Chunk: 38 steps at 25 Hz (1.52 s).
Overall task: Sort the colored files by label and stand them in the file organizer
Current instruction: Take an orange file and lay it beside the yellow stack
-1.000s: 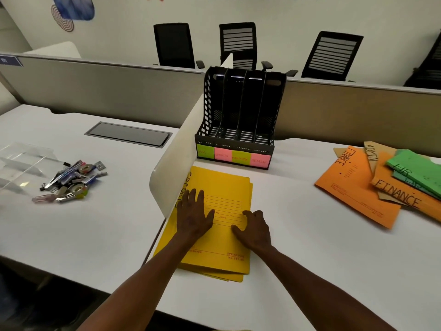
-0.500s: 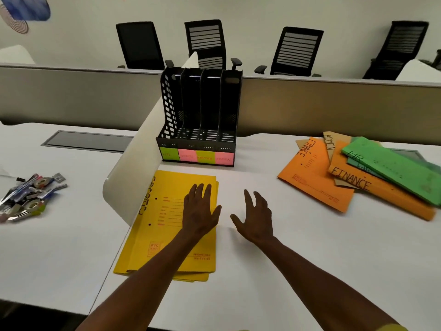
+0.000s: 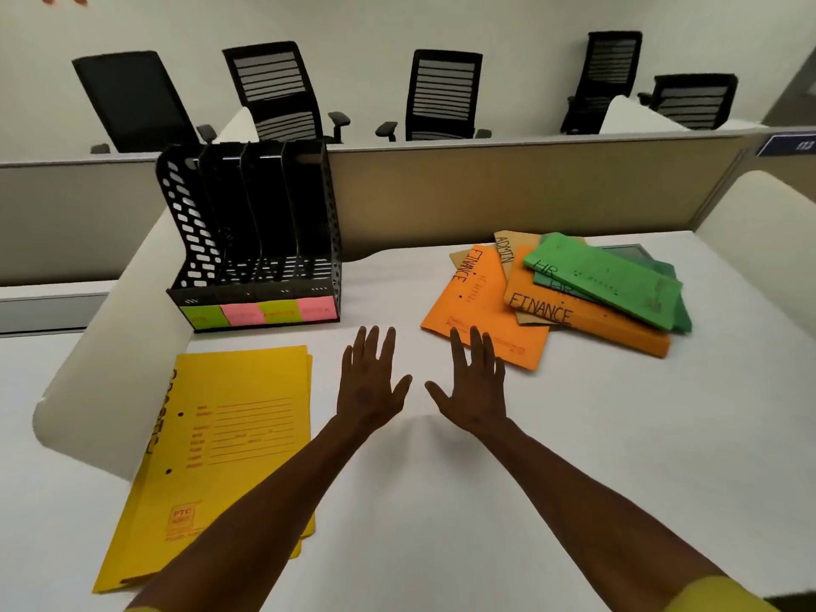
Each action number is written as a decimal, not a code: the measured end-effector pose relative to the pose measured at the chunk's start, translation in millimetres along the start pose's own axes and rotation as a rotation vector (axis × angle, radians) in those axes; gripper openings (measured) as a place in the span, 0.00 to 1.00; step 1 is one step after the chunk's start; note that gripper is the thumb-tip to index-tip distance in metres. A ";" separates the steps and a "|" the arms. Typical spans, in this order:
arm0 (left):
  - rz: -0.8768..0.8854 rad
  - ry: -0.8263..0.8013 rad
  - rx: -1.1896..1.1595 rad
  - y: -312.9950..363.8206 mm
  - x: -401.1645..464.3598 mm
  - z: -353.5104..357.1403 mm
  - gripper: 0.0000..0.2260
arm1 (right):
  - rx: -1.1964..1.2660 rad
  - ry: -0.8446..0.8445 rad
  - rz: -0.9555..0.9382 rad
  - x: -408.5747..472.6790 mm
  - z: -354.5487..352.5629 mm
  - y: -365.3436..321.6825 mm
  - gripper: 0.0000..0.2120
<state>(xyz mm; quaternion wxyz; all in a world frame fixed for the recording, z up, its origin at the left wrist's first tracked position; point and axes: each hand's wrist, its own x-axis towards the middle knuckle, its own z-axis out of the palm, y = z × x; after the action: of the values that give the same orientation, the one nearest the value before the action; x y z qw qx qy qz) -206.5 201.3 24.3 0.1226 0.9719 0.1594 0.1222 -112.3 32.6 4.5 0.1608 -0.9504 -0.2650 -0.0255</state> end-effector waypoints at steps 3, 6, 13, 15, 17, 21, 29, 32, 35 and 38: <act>0.030 -0.025 0.009 22.0 16.3 9.0 0.37 | -0.014 0.012 0.035 3.4 -10.5 29.1 0.46; 0.053 -0.040 0.003 44.5 30.5 18.1 0.38 | -0.033 0.018 0.074 10.5 -22.8 59.2 0.47; 0.148 -0.072 -0.004 99.0 68.6 45.5 0.39 | -0.086 0.049 0.146 28.8 -46.9 128.9 0.46; 0.171 -0.095 -0.004 115.4 81.8 55.6 0.39 | -0.081 0.065 0.160 33.0 -51.8 151.0 0.47; 0.167 -0.105 -0.021 130.8 94.4 65.4 0.38 | -0.085 0.064 0.171 36.2 -54.4 171.6 0.47; 0.111 -0.127 -0.017 145.9 110.3 83.1 0.38 | -0.089 0.047 0.160 45.4 -51.4 198.9 0.48; 0.039 -0.220 0.006 160.7 137.9 109.9 0.39 | -0.048 -0.006 0.144 74.5 -45.8 227.7 0.45; -0.089 -0.256 -0.027 152.8 156.6 114.6 0.39 | 0.067 -0.049 0.155 79.2 -45.7 227.2 0.40; -0.327 -0.249 -0.129 136.8 173.6 114.5 0.39 | 0.379 -0.123 0.394 85.1 -35.7 220.4 0.34; -0.545 -0.256 -0.237 113.1 185.2 114.6 0.39 | 0.817 -0.171 0.755 92.2 -24.6 214.8 0.40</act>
<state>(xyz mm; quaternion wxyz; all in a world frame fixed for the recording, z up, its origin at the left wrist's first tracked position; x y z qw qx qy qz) 27.1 137.4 -15.3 0.2821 0.8799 0.3819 -0.0205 77.6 -103.1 -22.7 0.4918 -0.8385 0.0932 0.2154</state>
